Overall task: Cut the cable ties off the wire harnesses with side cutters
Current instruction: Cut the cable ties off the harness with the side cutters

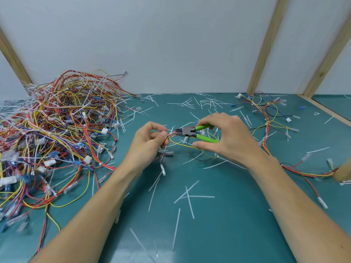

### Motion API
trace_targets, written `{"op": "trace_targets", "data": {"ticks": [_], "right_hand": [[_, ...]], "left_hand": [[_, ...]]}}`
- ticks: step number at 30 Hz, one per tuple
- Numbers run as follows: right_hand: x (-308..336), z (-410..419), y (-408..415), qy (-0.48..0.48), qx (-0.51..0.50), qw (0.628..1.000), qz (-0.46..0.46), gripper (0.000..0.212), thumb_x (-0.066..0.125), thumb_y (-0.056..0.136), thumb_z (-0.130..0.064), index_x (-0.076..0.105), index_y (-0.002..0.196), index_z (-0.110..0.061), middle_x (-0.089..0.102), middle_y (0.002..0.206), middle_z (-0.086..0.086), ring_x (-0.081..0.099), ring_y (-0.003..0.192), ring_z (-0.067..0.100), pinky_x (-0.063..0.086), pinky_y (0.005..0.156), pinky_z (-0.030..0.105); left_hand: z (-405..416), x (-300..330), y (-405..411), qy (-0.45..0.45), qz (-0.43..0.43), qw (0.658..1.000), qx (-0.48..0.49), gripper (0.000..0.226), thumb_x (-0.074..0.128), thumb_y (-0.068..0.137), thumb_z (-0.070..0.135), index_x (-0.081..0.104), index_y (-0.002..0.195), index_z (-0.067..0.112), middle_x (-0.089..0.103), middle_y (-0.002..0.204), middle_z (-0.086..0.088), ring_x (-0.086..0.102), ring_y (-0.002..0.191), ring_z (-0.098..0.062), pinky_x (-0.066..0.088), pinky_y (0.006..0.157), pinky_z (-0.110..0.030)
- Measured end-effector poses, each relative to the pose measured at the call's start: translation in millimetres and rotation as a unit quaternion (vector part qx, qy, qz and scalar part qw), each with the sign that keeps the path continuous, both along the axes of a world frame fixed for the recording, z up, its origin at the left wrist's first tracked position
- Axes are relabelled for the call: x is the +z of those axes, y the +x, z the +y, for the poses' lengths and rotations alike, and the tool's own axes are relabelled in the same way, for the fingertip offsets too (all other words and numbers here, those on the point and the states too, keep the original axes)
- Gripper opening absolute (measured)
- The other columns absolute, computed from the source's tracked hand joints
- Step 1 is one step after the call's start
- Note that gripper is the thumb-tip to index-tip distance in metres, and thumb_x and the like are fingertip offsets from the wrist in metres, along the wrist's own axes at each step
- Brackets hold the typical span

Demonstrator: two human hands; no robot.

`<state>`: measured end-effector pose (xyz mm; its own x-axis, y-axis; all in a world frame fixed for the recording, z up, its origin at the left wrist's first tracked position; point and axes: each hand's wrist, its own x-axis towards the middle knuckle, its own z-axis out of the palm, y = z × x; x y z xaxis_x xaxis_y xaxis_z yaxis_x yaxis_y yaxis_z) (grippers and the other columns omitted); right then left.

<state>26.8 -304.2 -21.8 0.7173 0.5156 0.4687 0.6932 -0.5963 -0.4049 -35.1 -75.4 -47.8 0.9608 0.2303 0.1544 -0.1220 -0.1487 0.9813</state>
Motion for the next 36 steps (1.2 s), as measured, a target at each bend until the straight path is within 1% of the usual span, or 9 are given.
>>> {"op": "trace_targets", "data": {"ticks": [2,5,12,15,17,23,27,30,36], "right_hand": [[-0.1,1.9,-1.3,-0.008,0.001,1.0,-0.011,0.046,0.08,0.074,-0.062,0.071,0.108,-0.032,0.069,0.105,-0.018,0.061,0.098,0.009,0.042,0.099,0.045],[-1.0,3.6,-1.0,-0.021,0.01,1.0,-0.021,0.047,0.078,0.074,-0.064,0.072,0.109,-0.033,0.069,0.106,-0.02,0.062,0.101,0.01,0.041,0.098,0.042],[-5.2,4.2,1.8,-0.042,0.012,0.998,-0.043,0.04,0.08,0.077,-0.06,0.075,0.107,-0.034,0.071,0.104,-0.019,0.061,0.098,0.014,0.033,0.088,0.033],[-6.3,3.2,3.1,-0.04,0.013,0.998,-0.053,0.036,0.082,0.078,-0.055,0.078,0.105,-0.033,0.072,0.102,-0.018,0.063,0.096,0.017,0.031,0.083,0.032],[-6.6,2.9,3.4,-0.038,0.013,0.998,-0.057,0.034,0.082,0.078,-0.054,0.079,0.104,-0.033,0.073,0.1,-0.017,0.063,0.093,0.018,0.03,0.081,0.032],[-6.0,3.2,2.7,-0.035,0.007,0.998,-0.051,0.033,0.082,0.078,-0.056,0.08,0.102,-0.035,0.074,0.096,-0.015,0.061,0.089,0.02,0.035,0.078,0.033],[-5.0,2.9,2.3,-0.032,0.007,0.998,-0.046,0.029,0.085,0.077,-0.051,0.081,0.1,-0.034,0.075,0.094,-0.014,0.061,0.087,0.023,0.044,0.078,0.036],[-5.1,3.0,1.6,-0.03,0.008,0.998,-0.046,0.026,0.086,0.077,-0.047,0.081,0.098,-0.033,0.075,0.093,-0.014,0.06,0.085,0.024,0.045,0.075,0.036],[-5.7,3.4,2.1,-0.033,0.004,0.999,-0.038,0.024,0.085,0.078,-0.045,0.081,0.098,-0.034,0.076,0.093,-0.015,0.058,0.085,0.021,0.047,0.071,0.035]], "left_hand": [[2.5,1.9,-0.1,-0.036,0.017,0.999,-0.002,0.008,0.057,0.1,0.005,0.057,0.097,0.012,0.063,0.061,0.002,0.049,0.062,-0.019,0.039,0.059,-0.021],[5.2,2.4,0.0,-0.053,0.05,0.997,-0.013,0.008,0.059,0.098,0.005,0.056,0.097,0.012,0.064,0.062,-0.001,0.048,0.061,-0.02,0.039,0.06,-0.027],[5.5,-0.6,0.2,-0.01,0.082,0.996,-0.035,0.012,0.062,0.097,0.009,0.053,0.09,0.012,0.069,0.067,-0.004,0.048,0.054,-0.016,0.043,0.055,-0.022],[4.2,-1.4,-0.1,-0.011,0.083,0.996,-0.039,0.014,0.061,0.098,0.008,0.052,0.088,0.012,0.069,0.067,-0.004,0.046,0.053,-0.017,0.042,0.059,-0.029],[3.4,-1.2,-0.4,-0.01,0.082,0.996,-0.042,0.015,0.06,0.099,0.008,0.051,0.087,0.012,0.068,0.066,-0.004,0.045,0.053,-0.017,0.041,0.059,-0.03],[3.0,0.1,-1.1,0.009,0.082,0.996,-0.043,0.015,0.059,0.1,0.009,0.051,0.088,0.011,0.068,0.064,-0.002,0.044,0.05,-0.015,0.039,0.05,-0.022],[2.5,0.3,-1.0,0.013,0.085,0.996,-0.037,0.014,0.059,0.099,0.009,0.051,0.088,0.01,0.068,0.063,-0.002,0.044,0.05,-0.015,0.04,0.051,-0.023],[2.0,0.7,-1.6,0.01,0.086,0.996,-0.033,0.013,0.059,0.099,0.009,0.052,0.089,0.01,0.067,0.063,-0.002,0.044,0.051,-0.015,0.039,0.053,-0.025],[0.3,1.3,-2.0,0.006,0.085,0.996,-0.029,0.012,0.059,0.1,0.007,0.052,0.09,0.009,0.067,0.062,-0.002,0.044,0.05,-0.015,0.04,0.049,-0.02]]}}
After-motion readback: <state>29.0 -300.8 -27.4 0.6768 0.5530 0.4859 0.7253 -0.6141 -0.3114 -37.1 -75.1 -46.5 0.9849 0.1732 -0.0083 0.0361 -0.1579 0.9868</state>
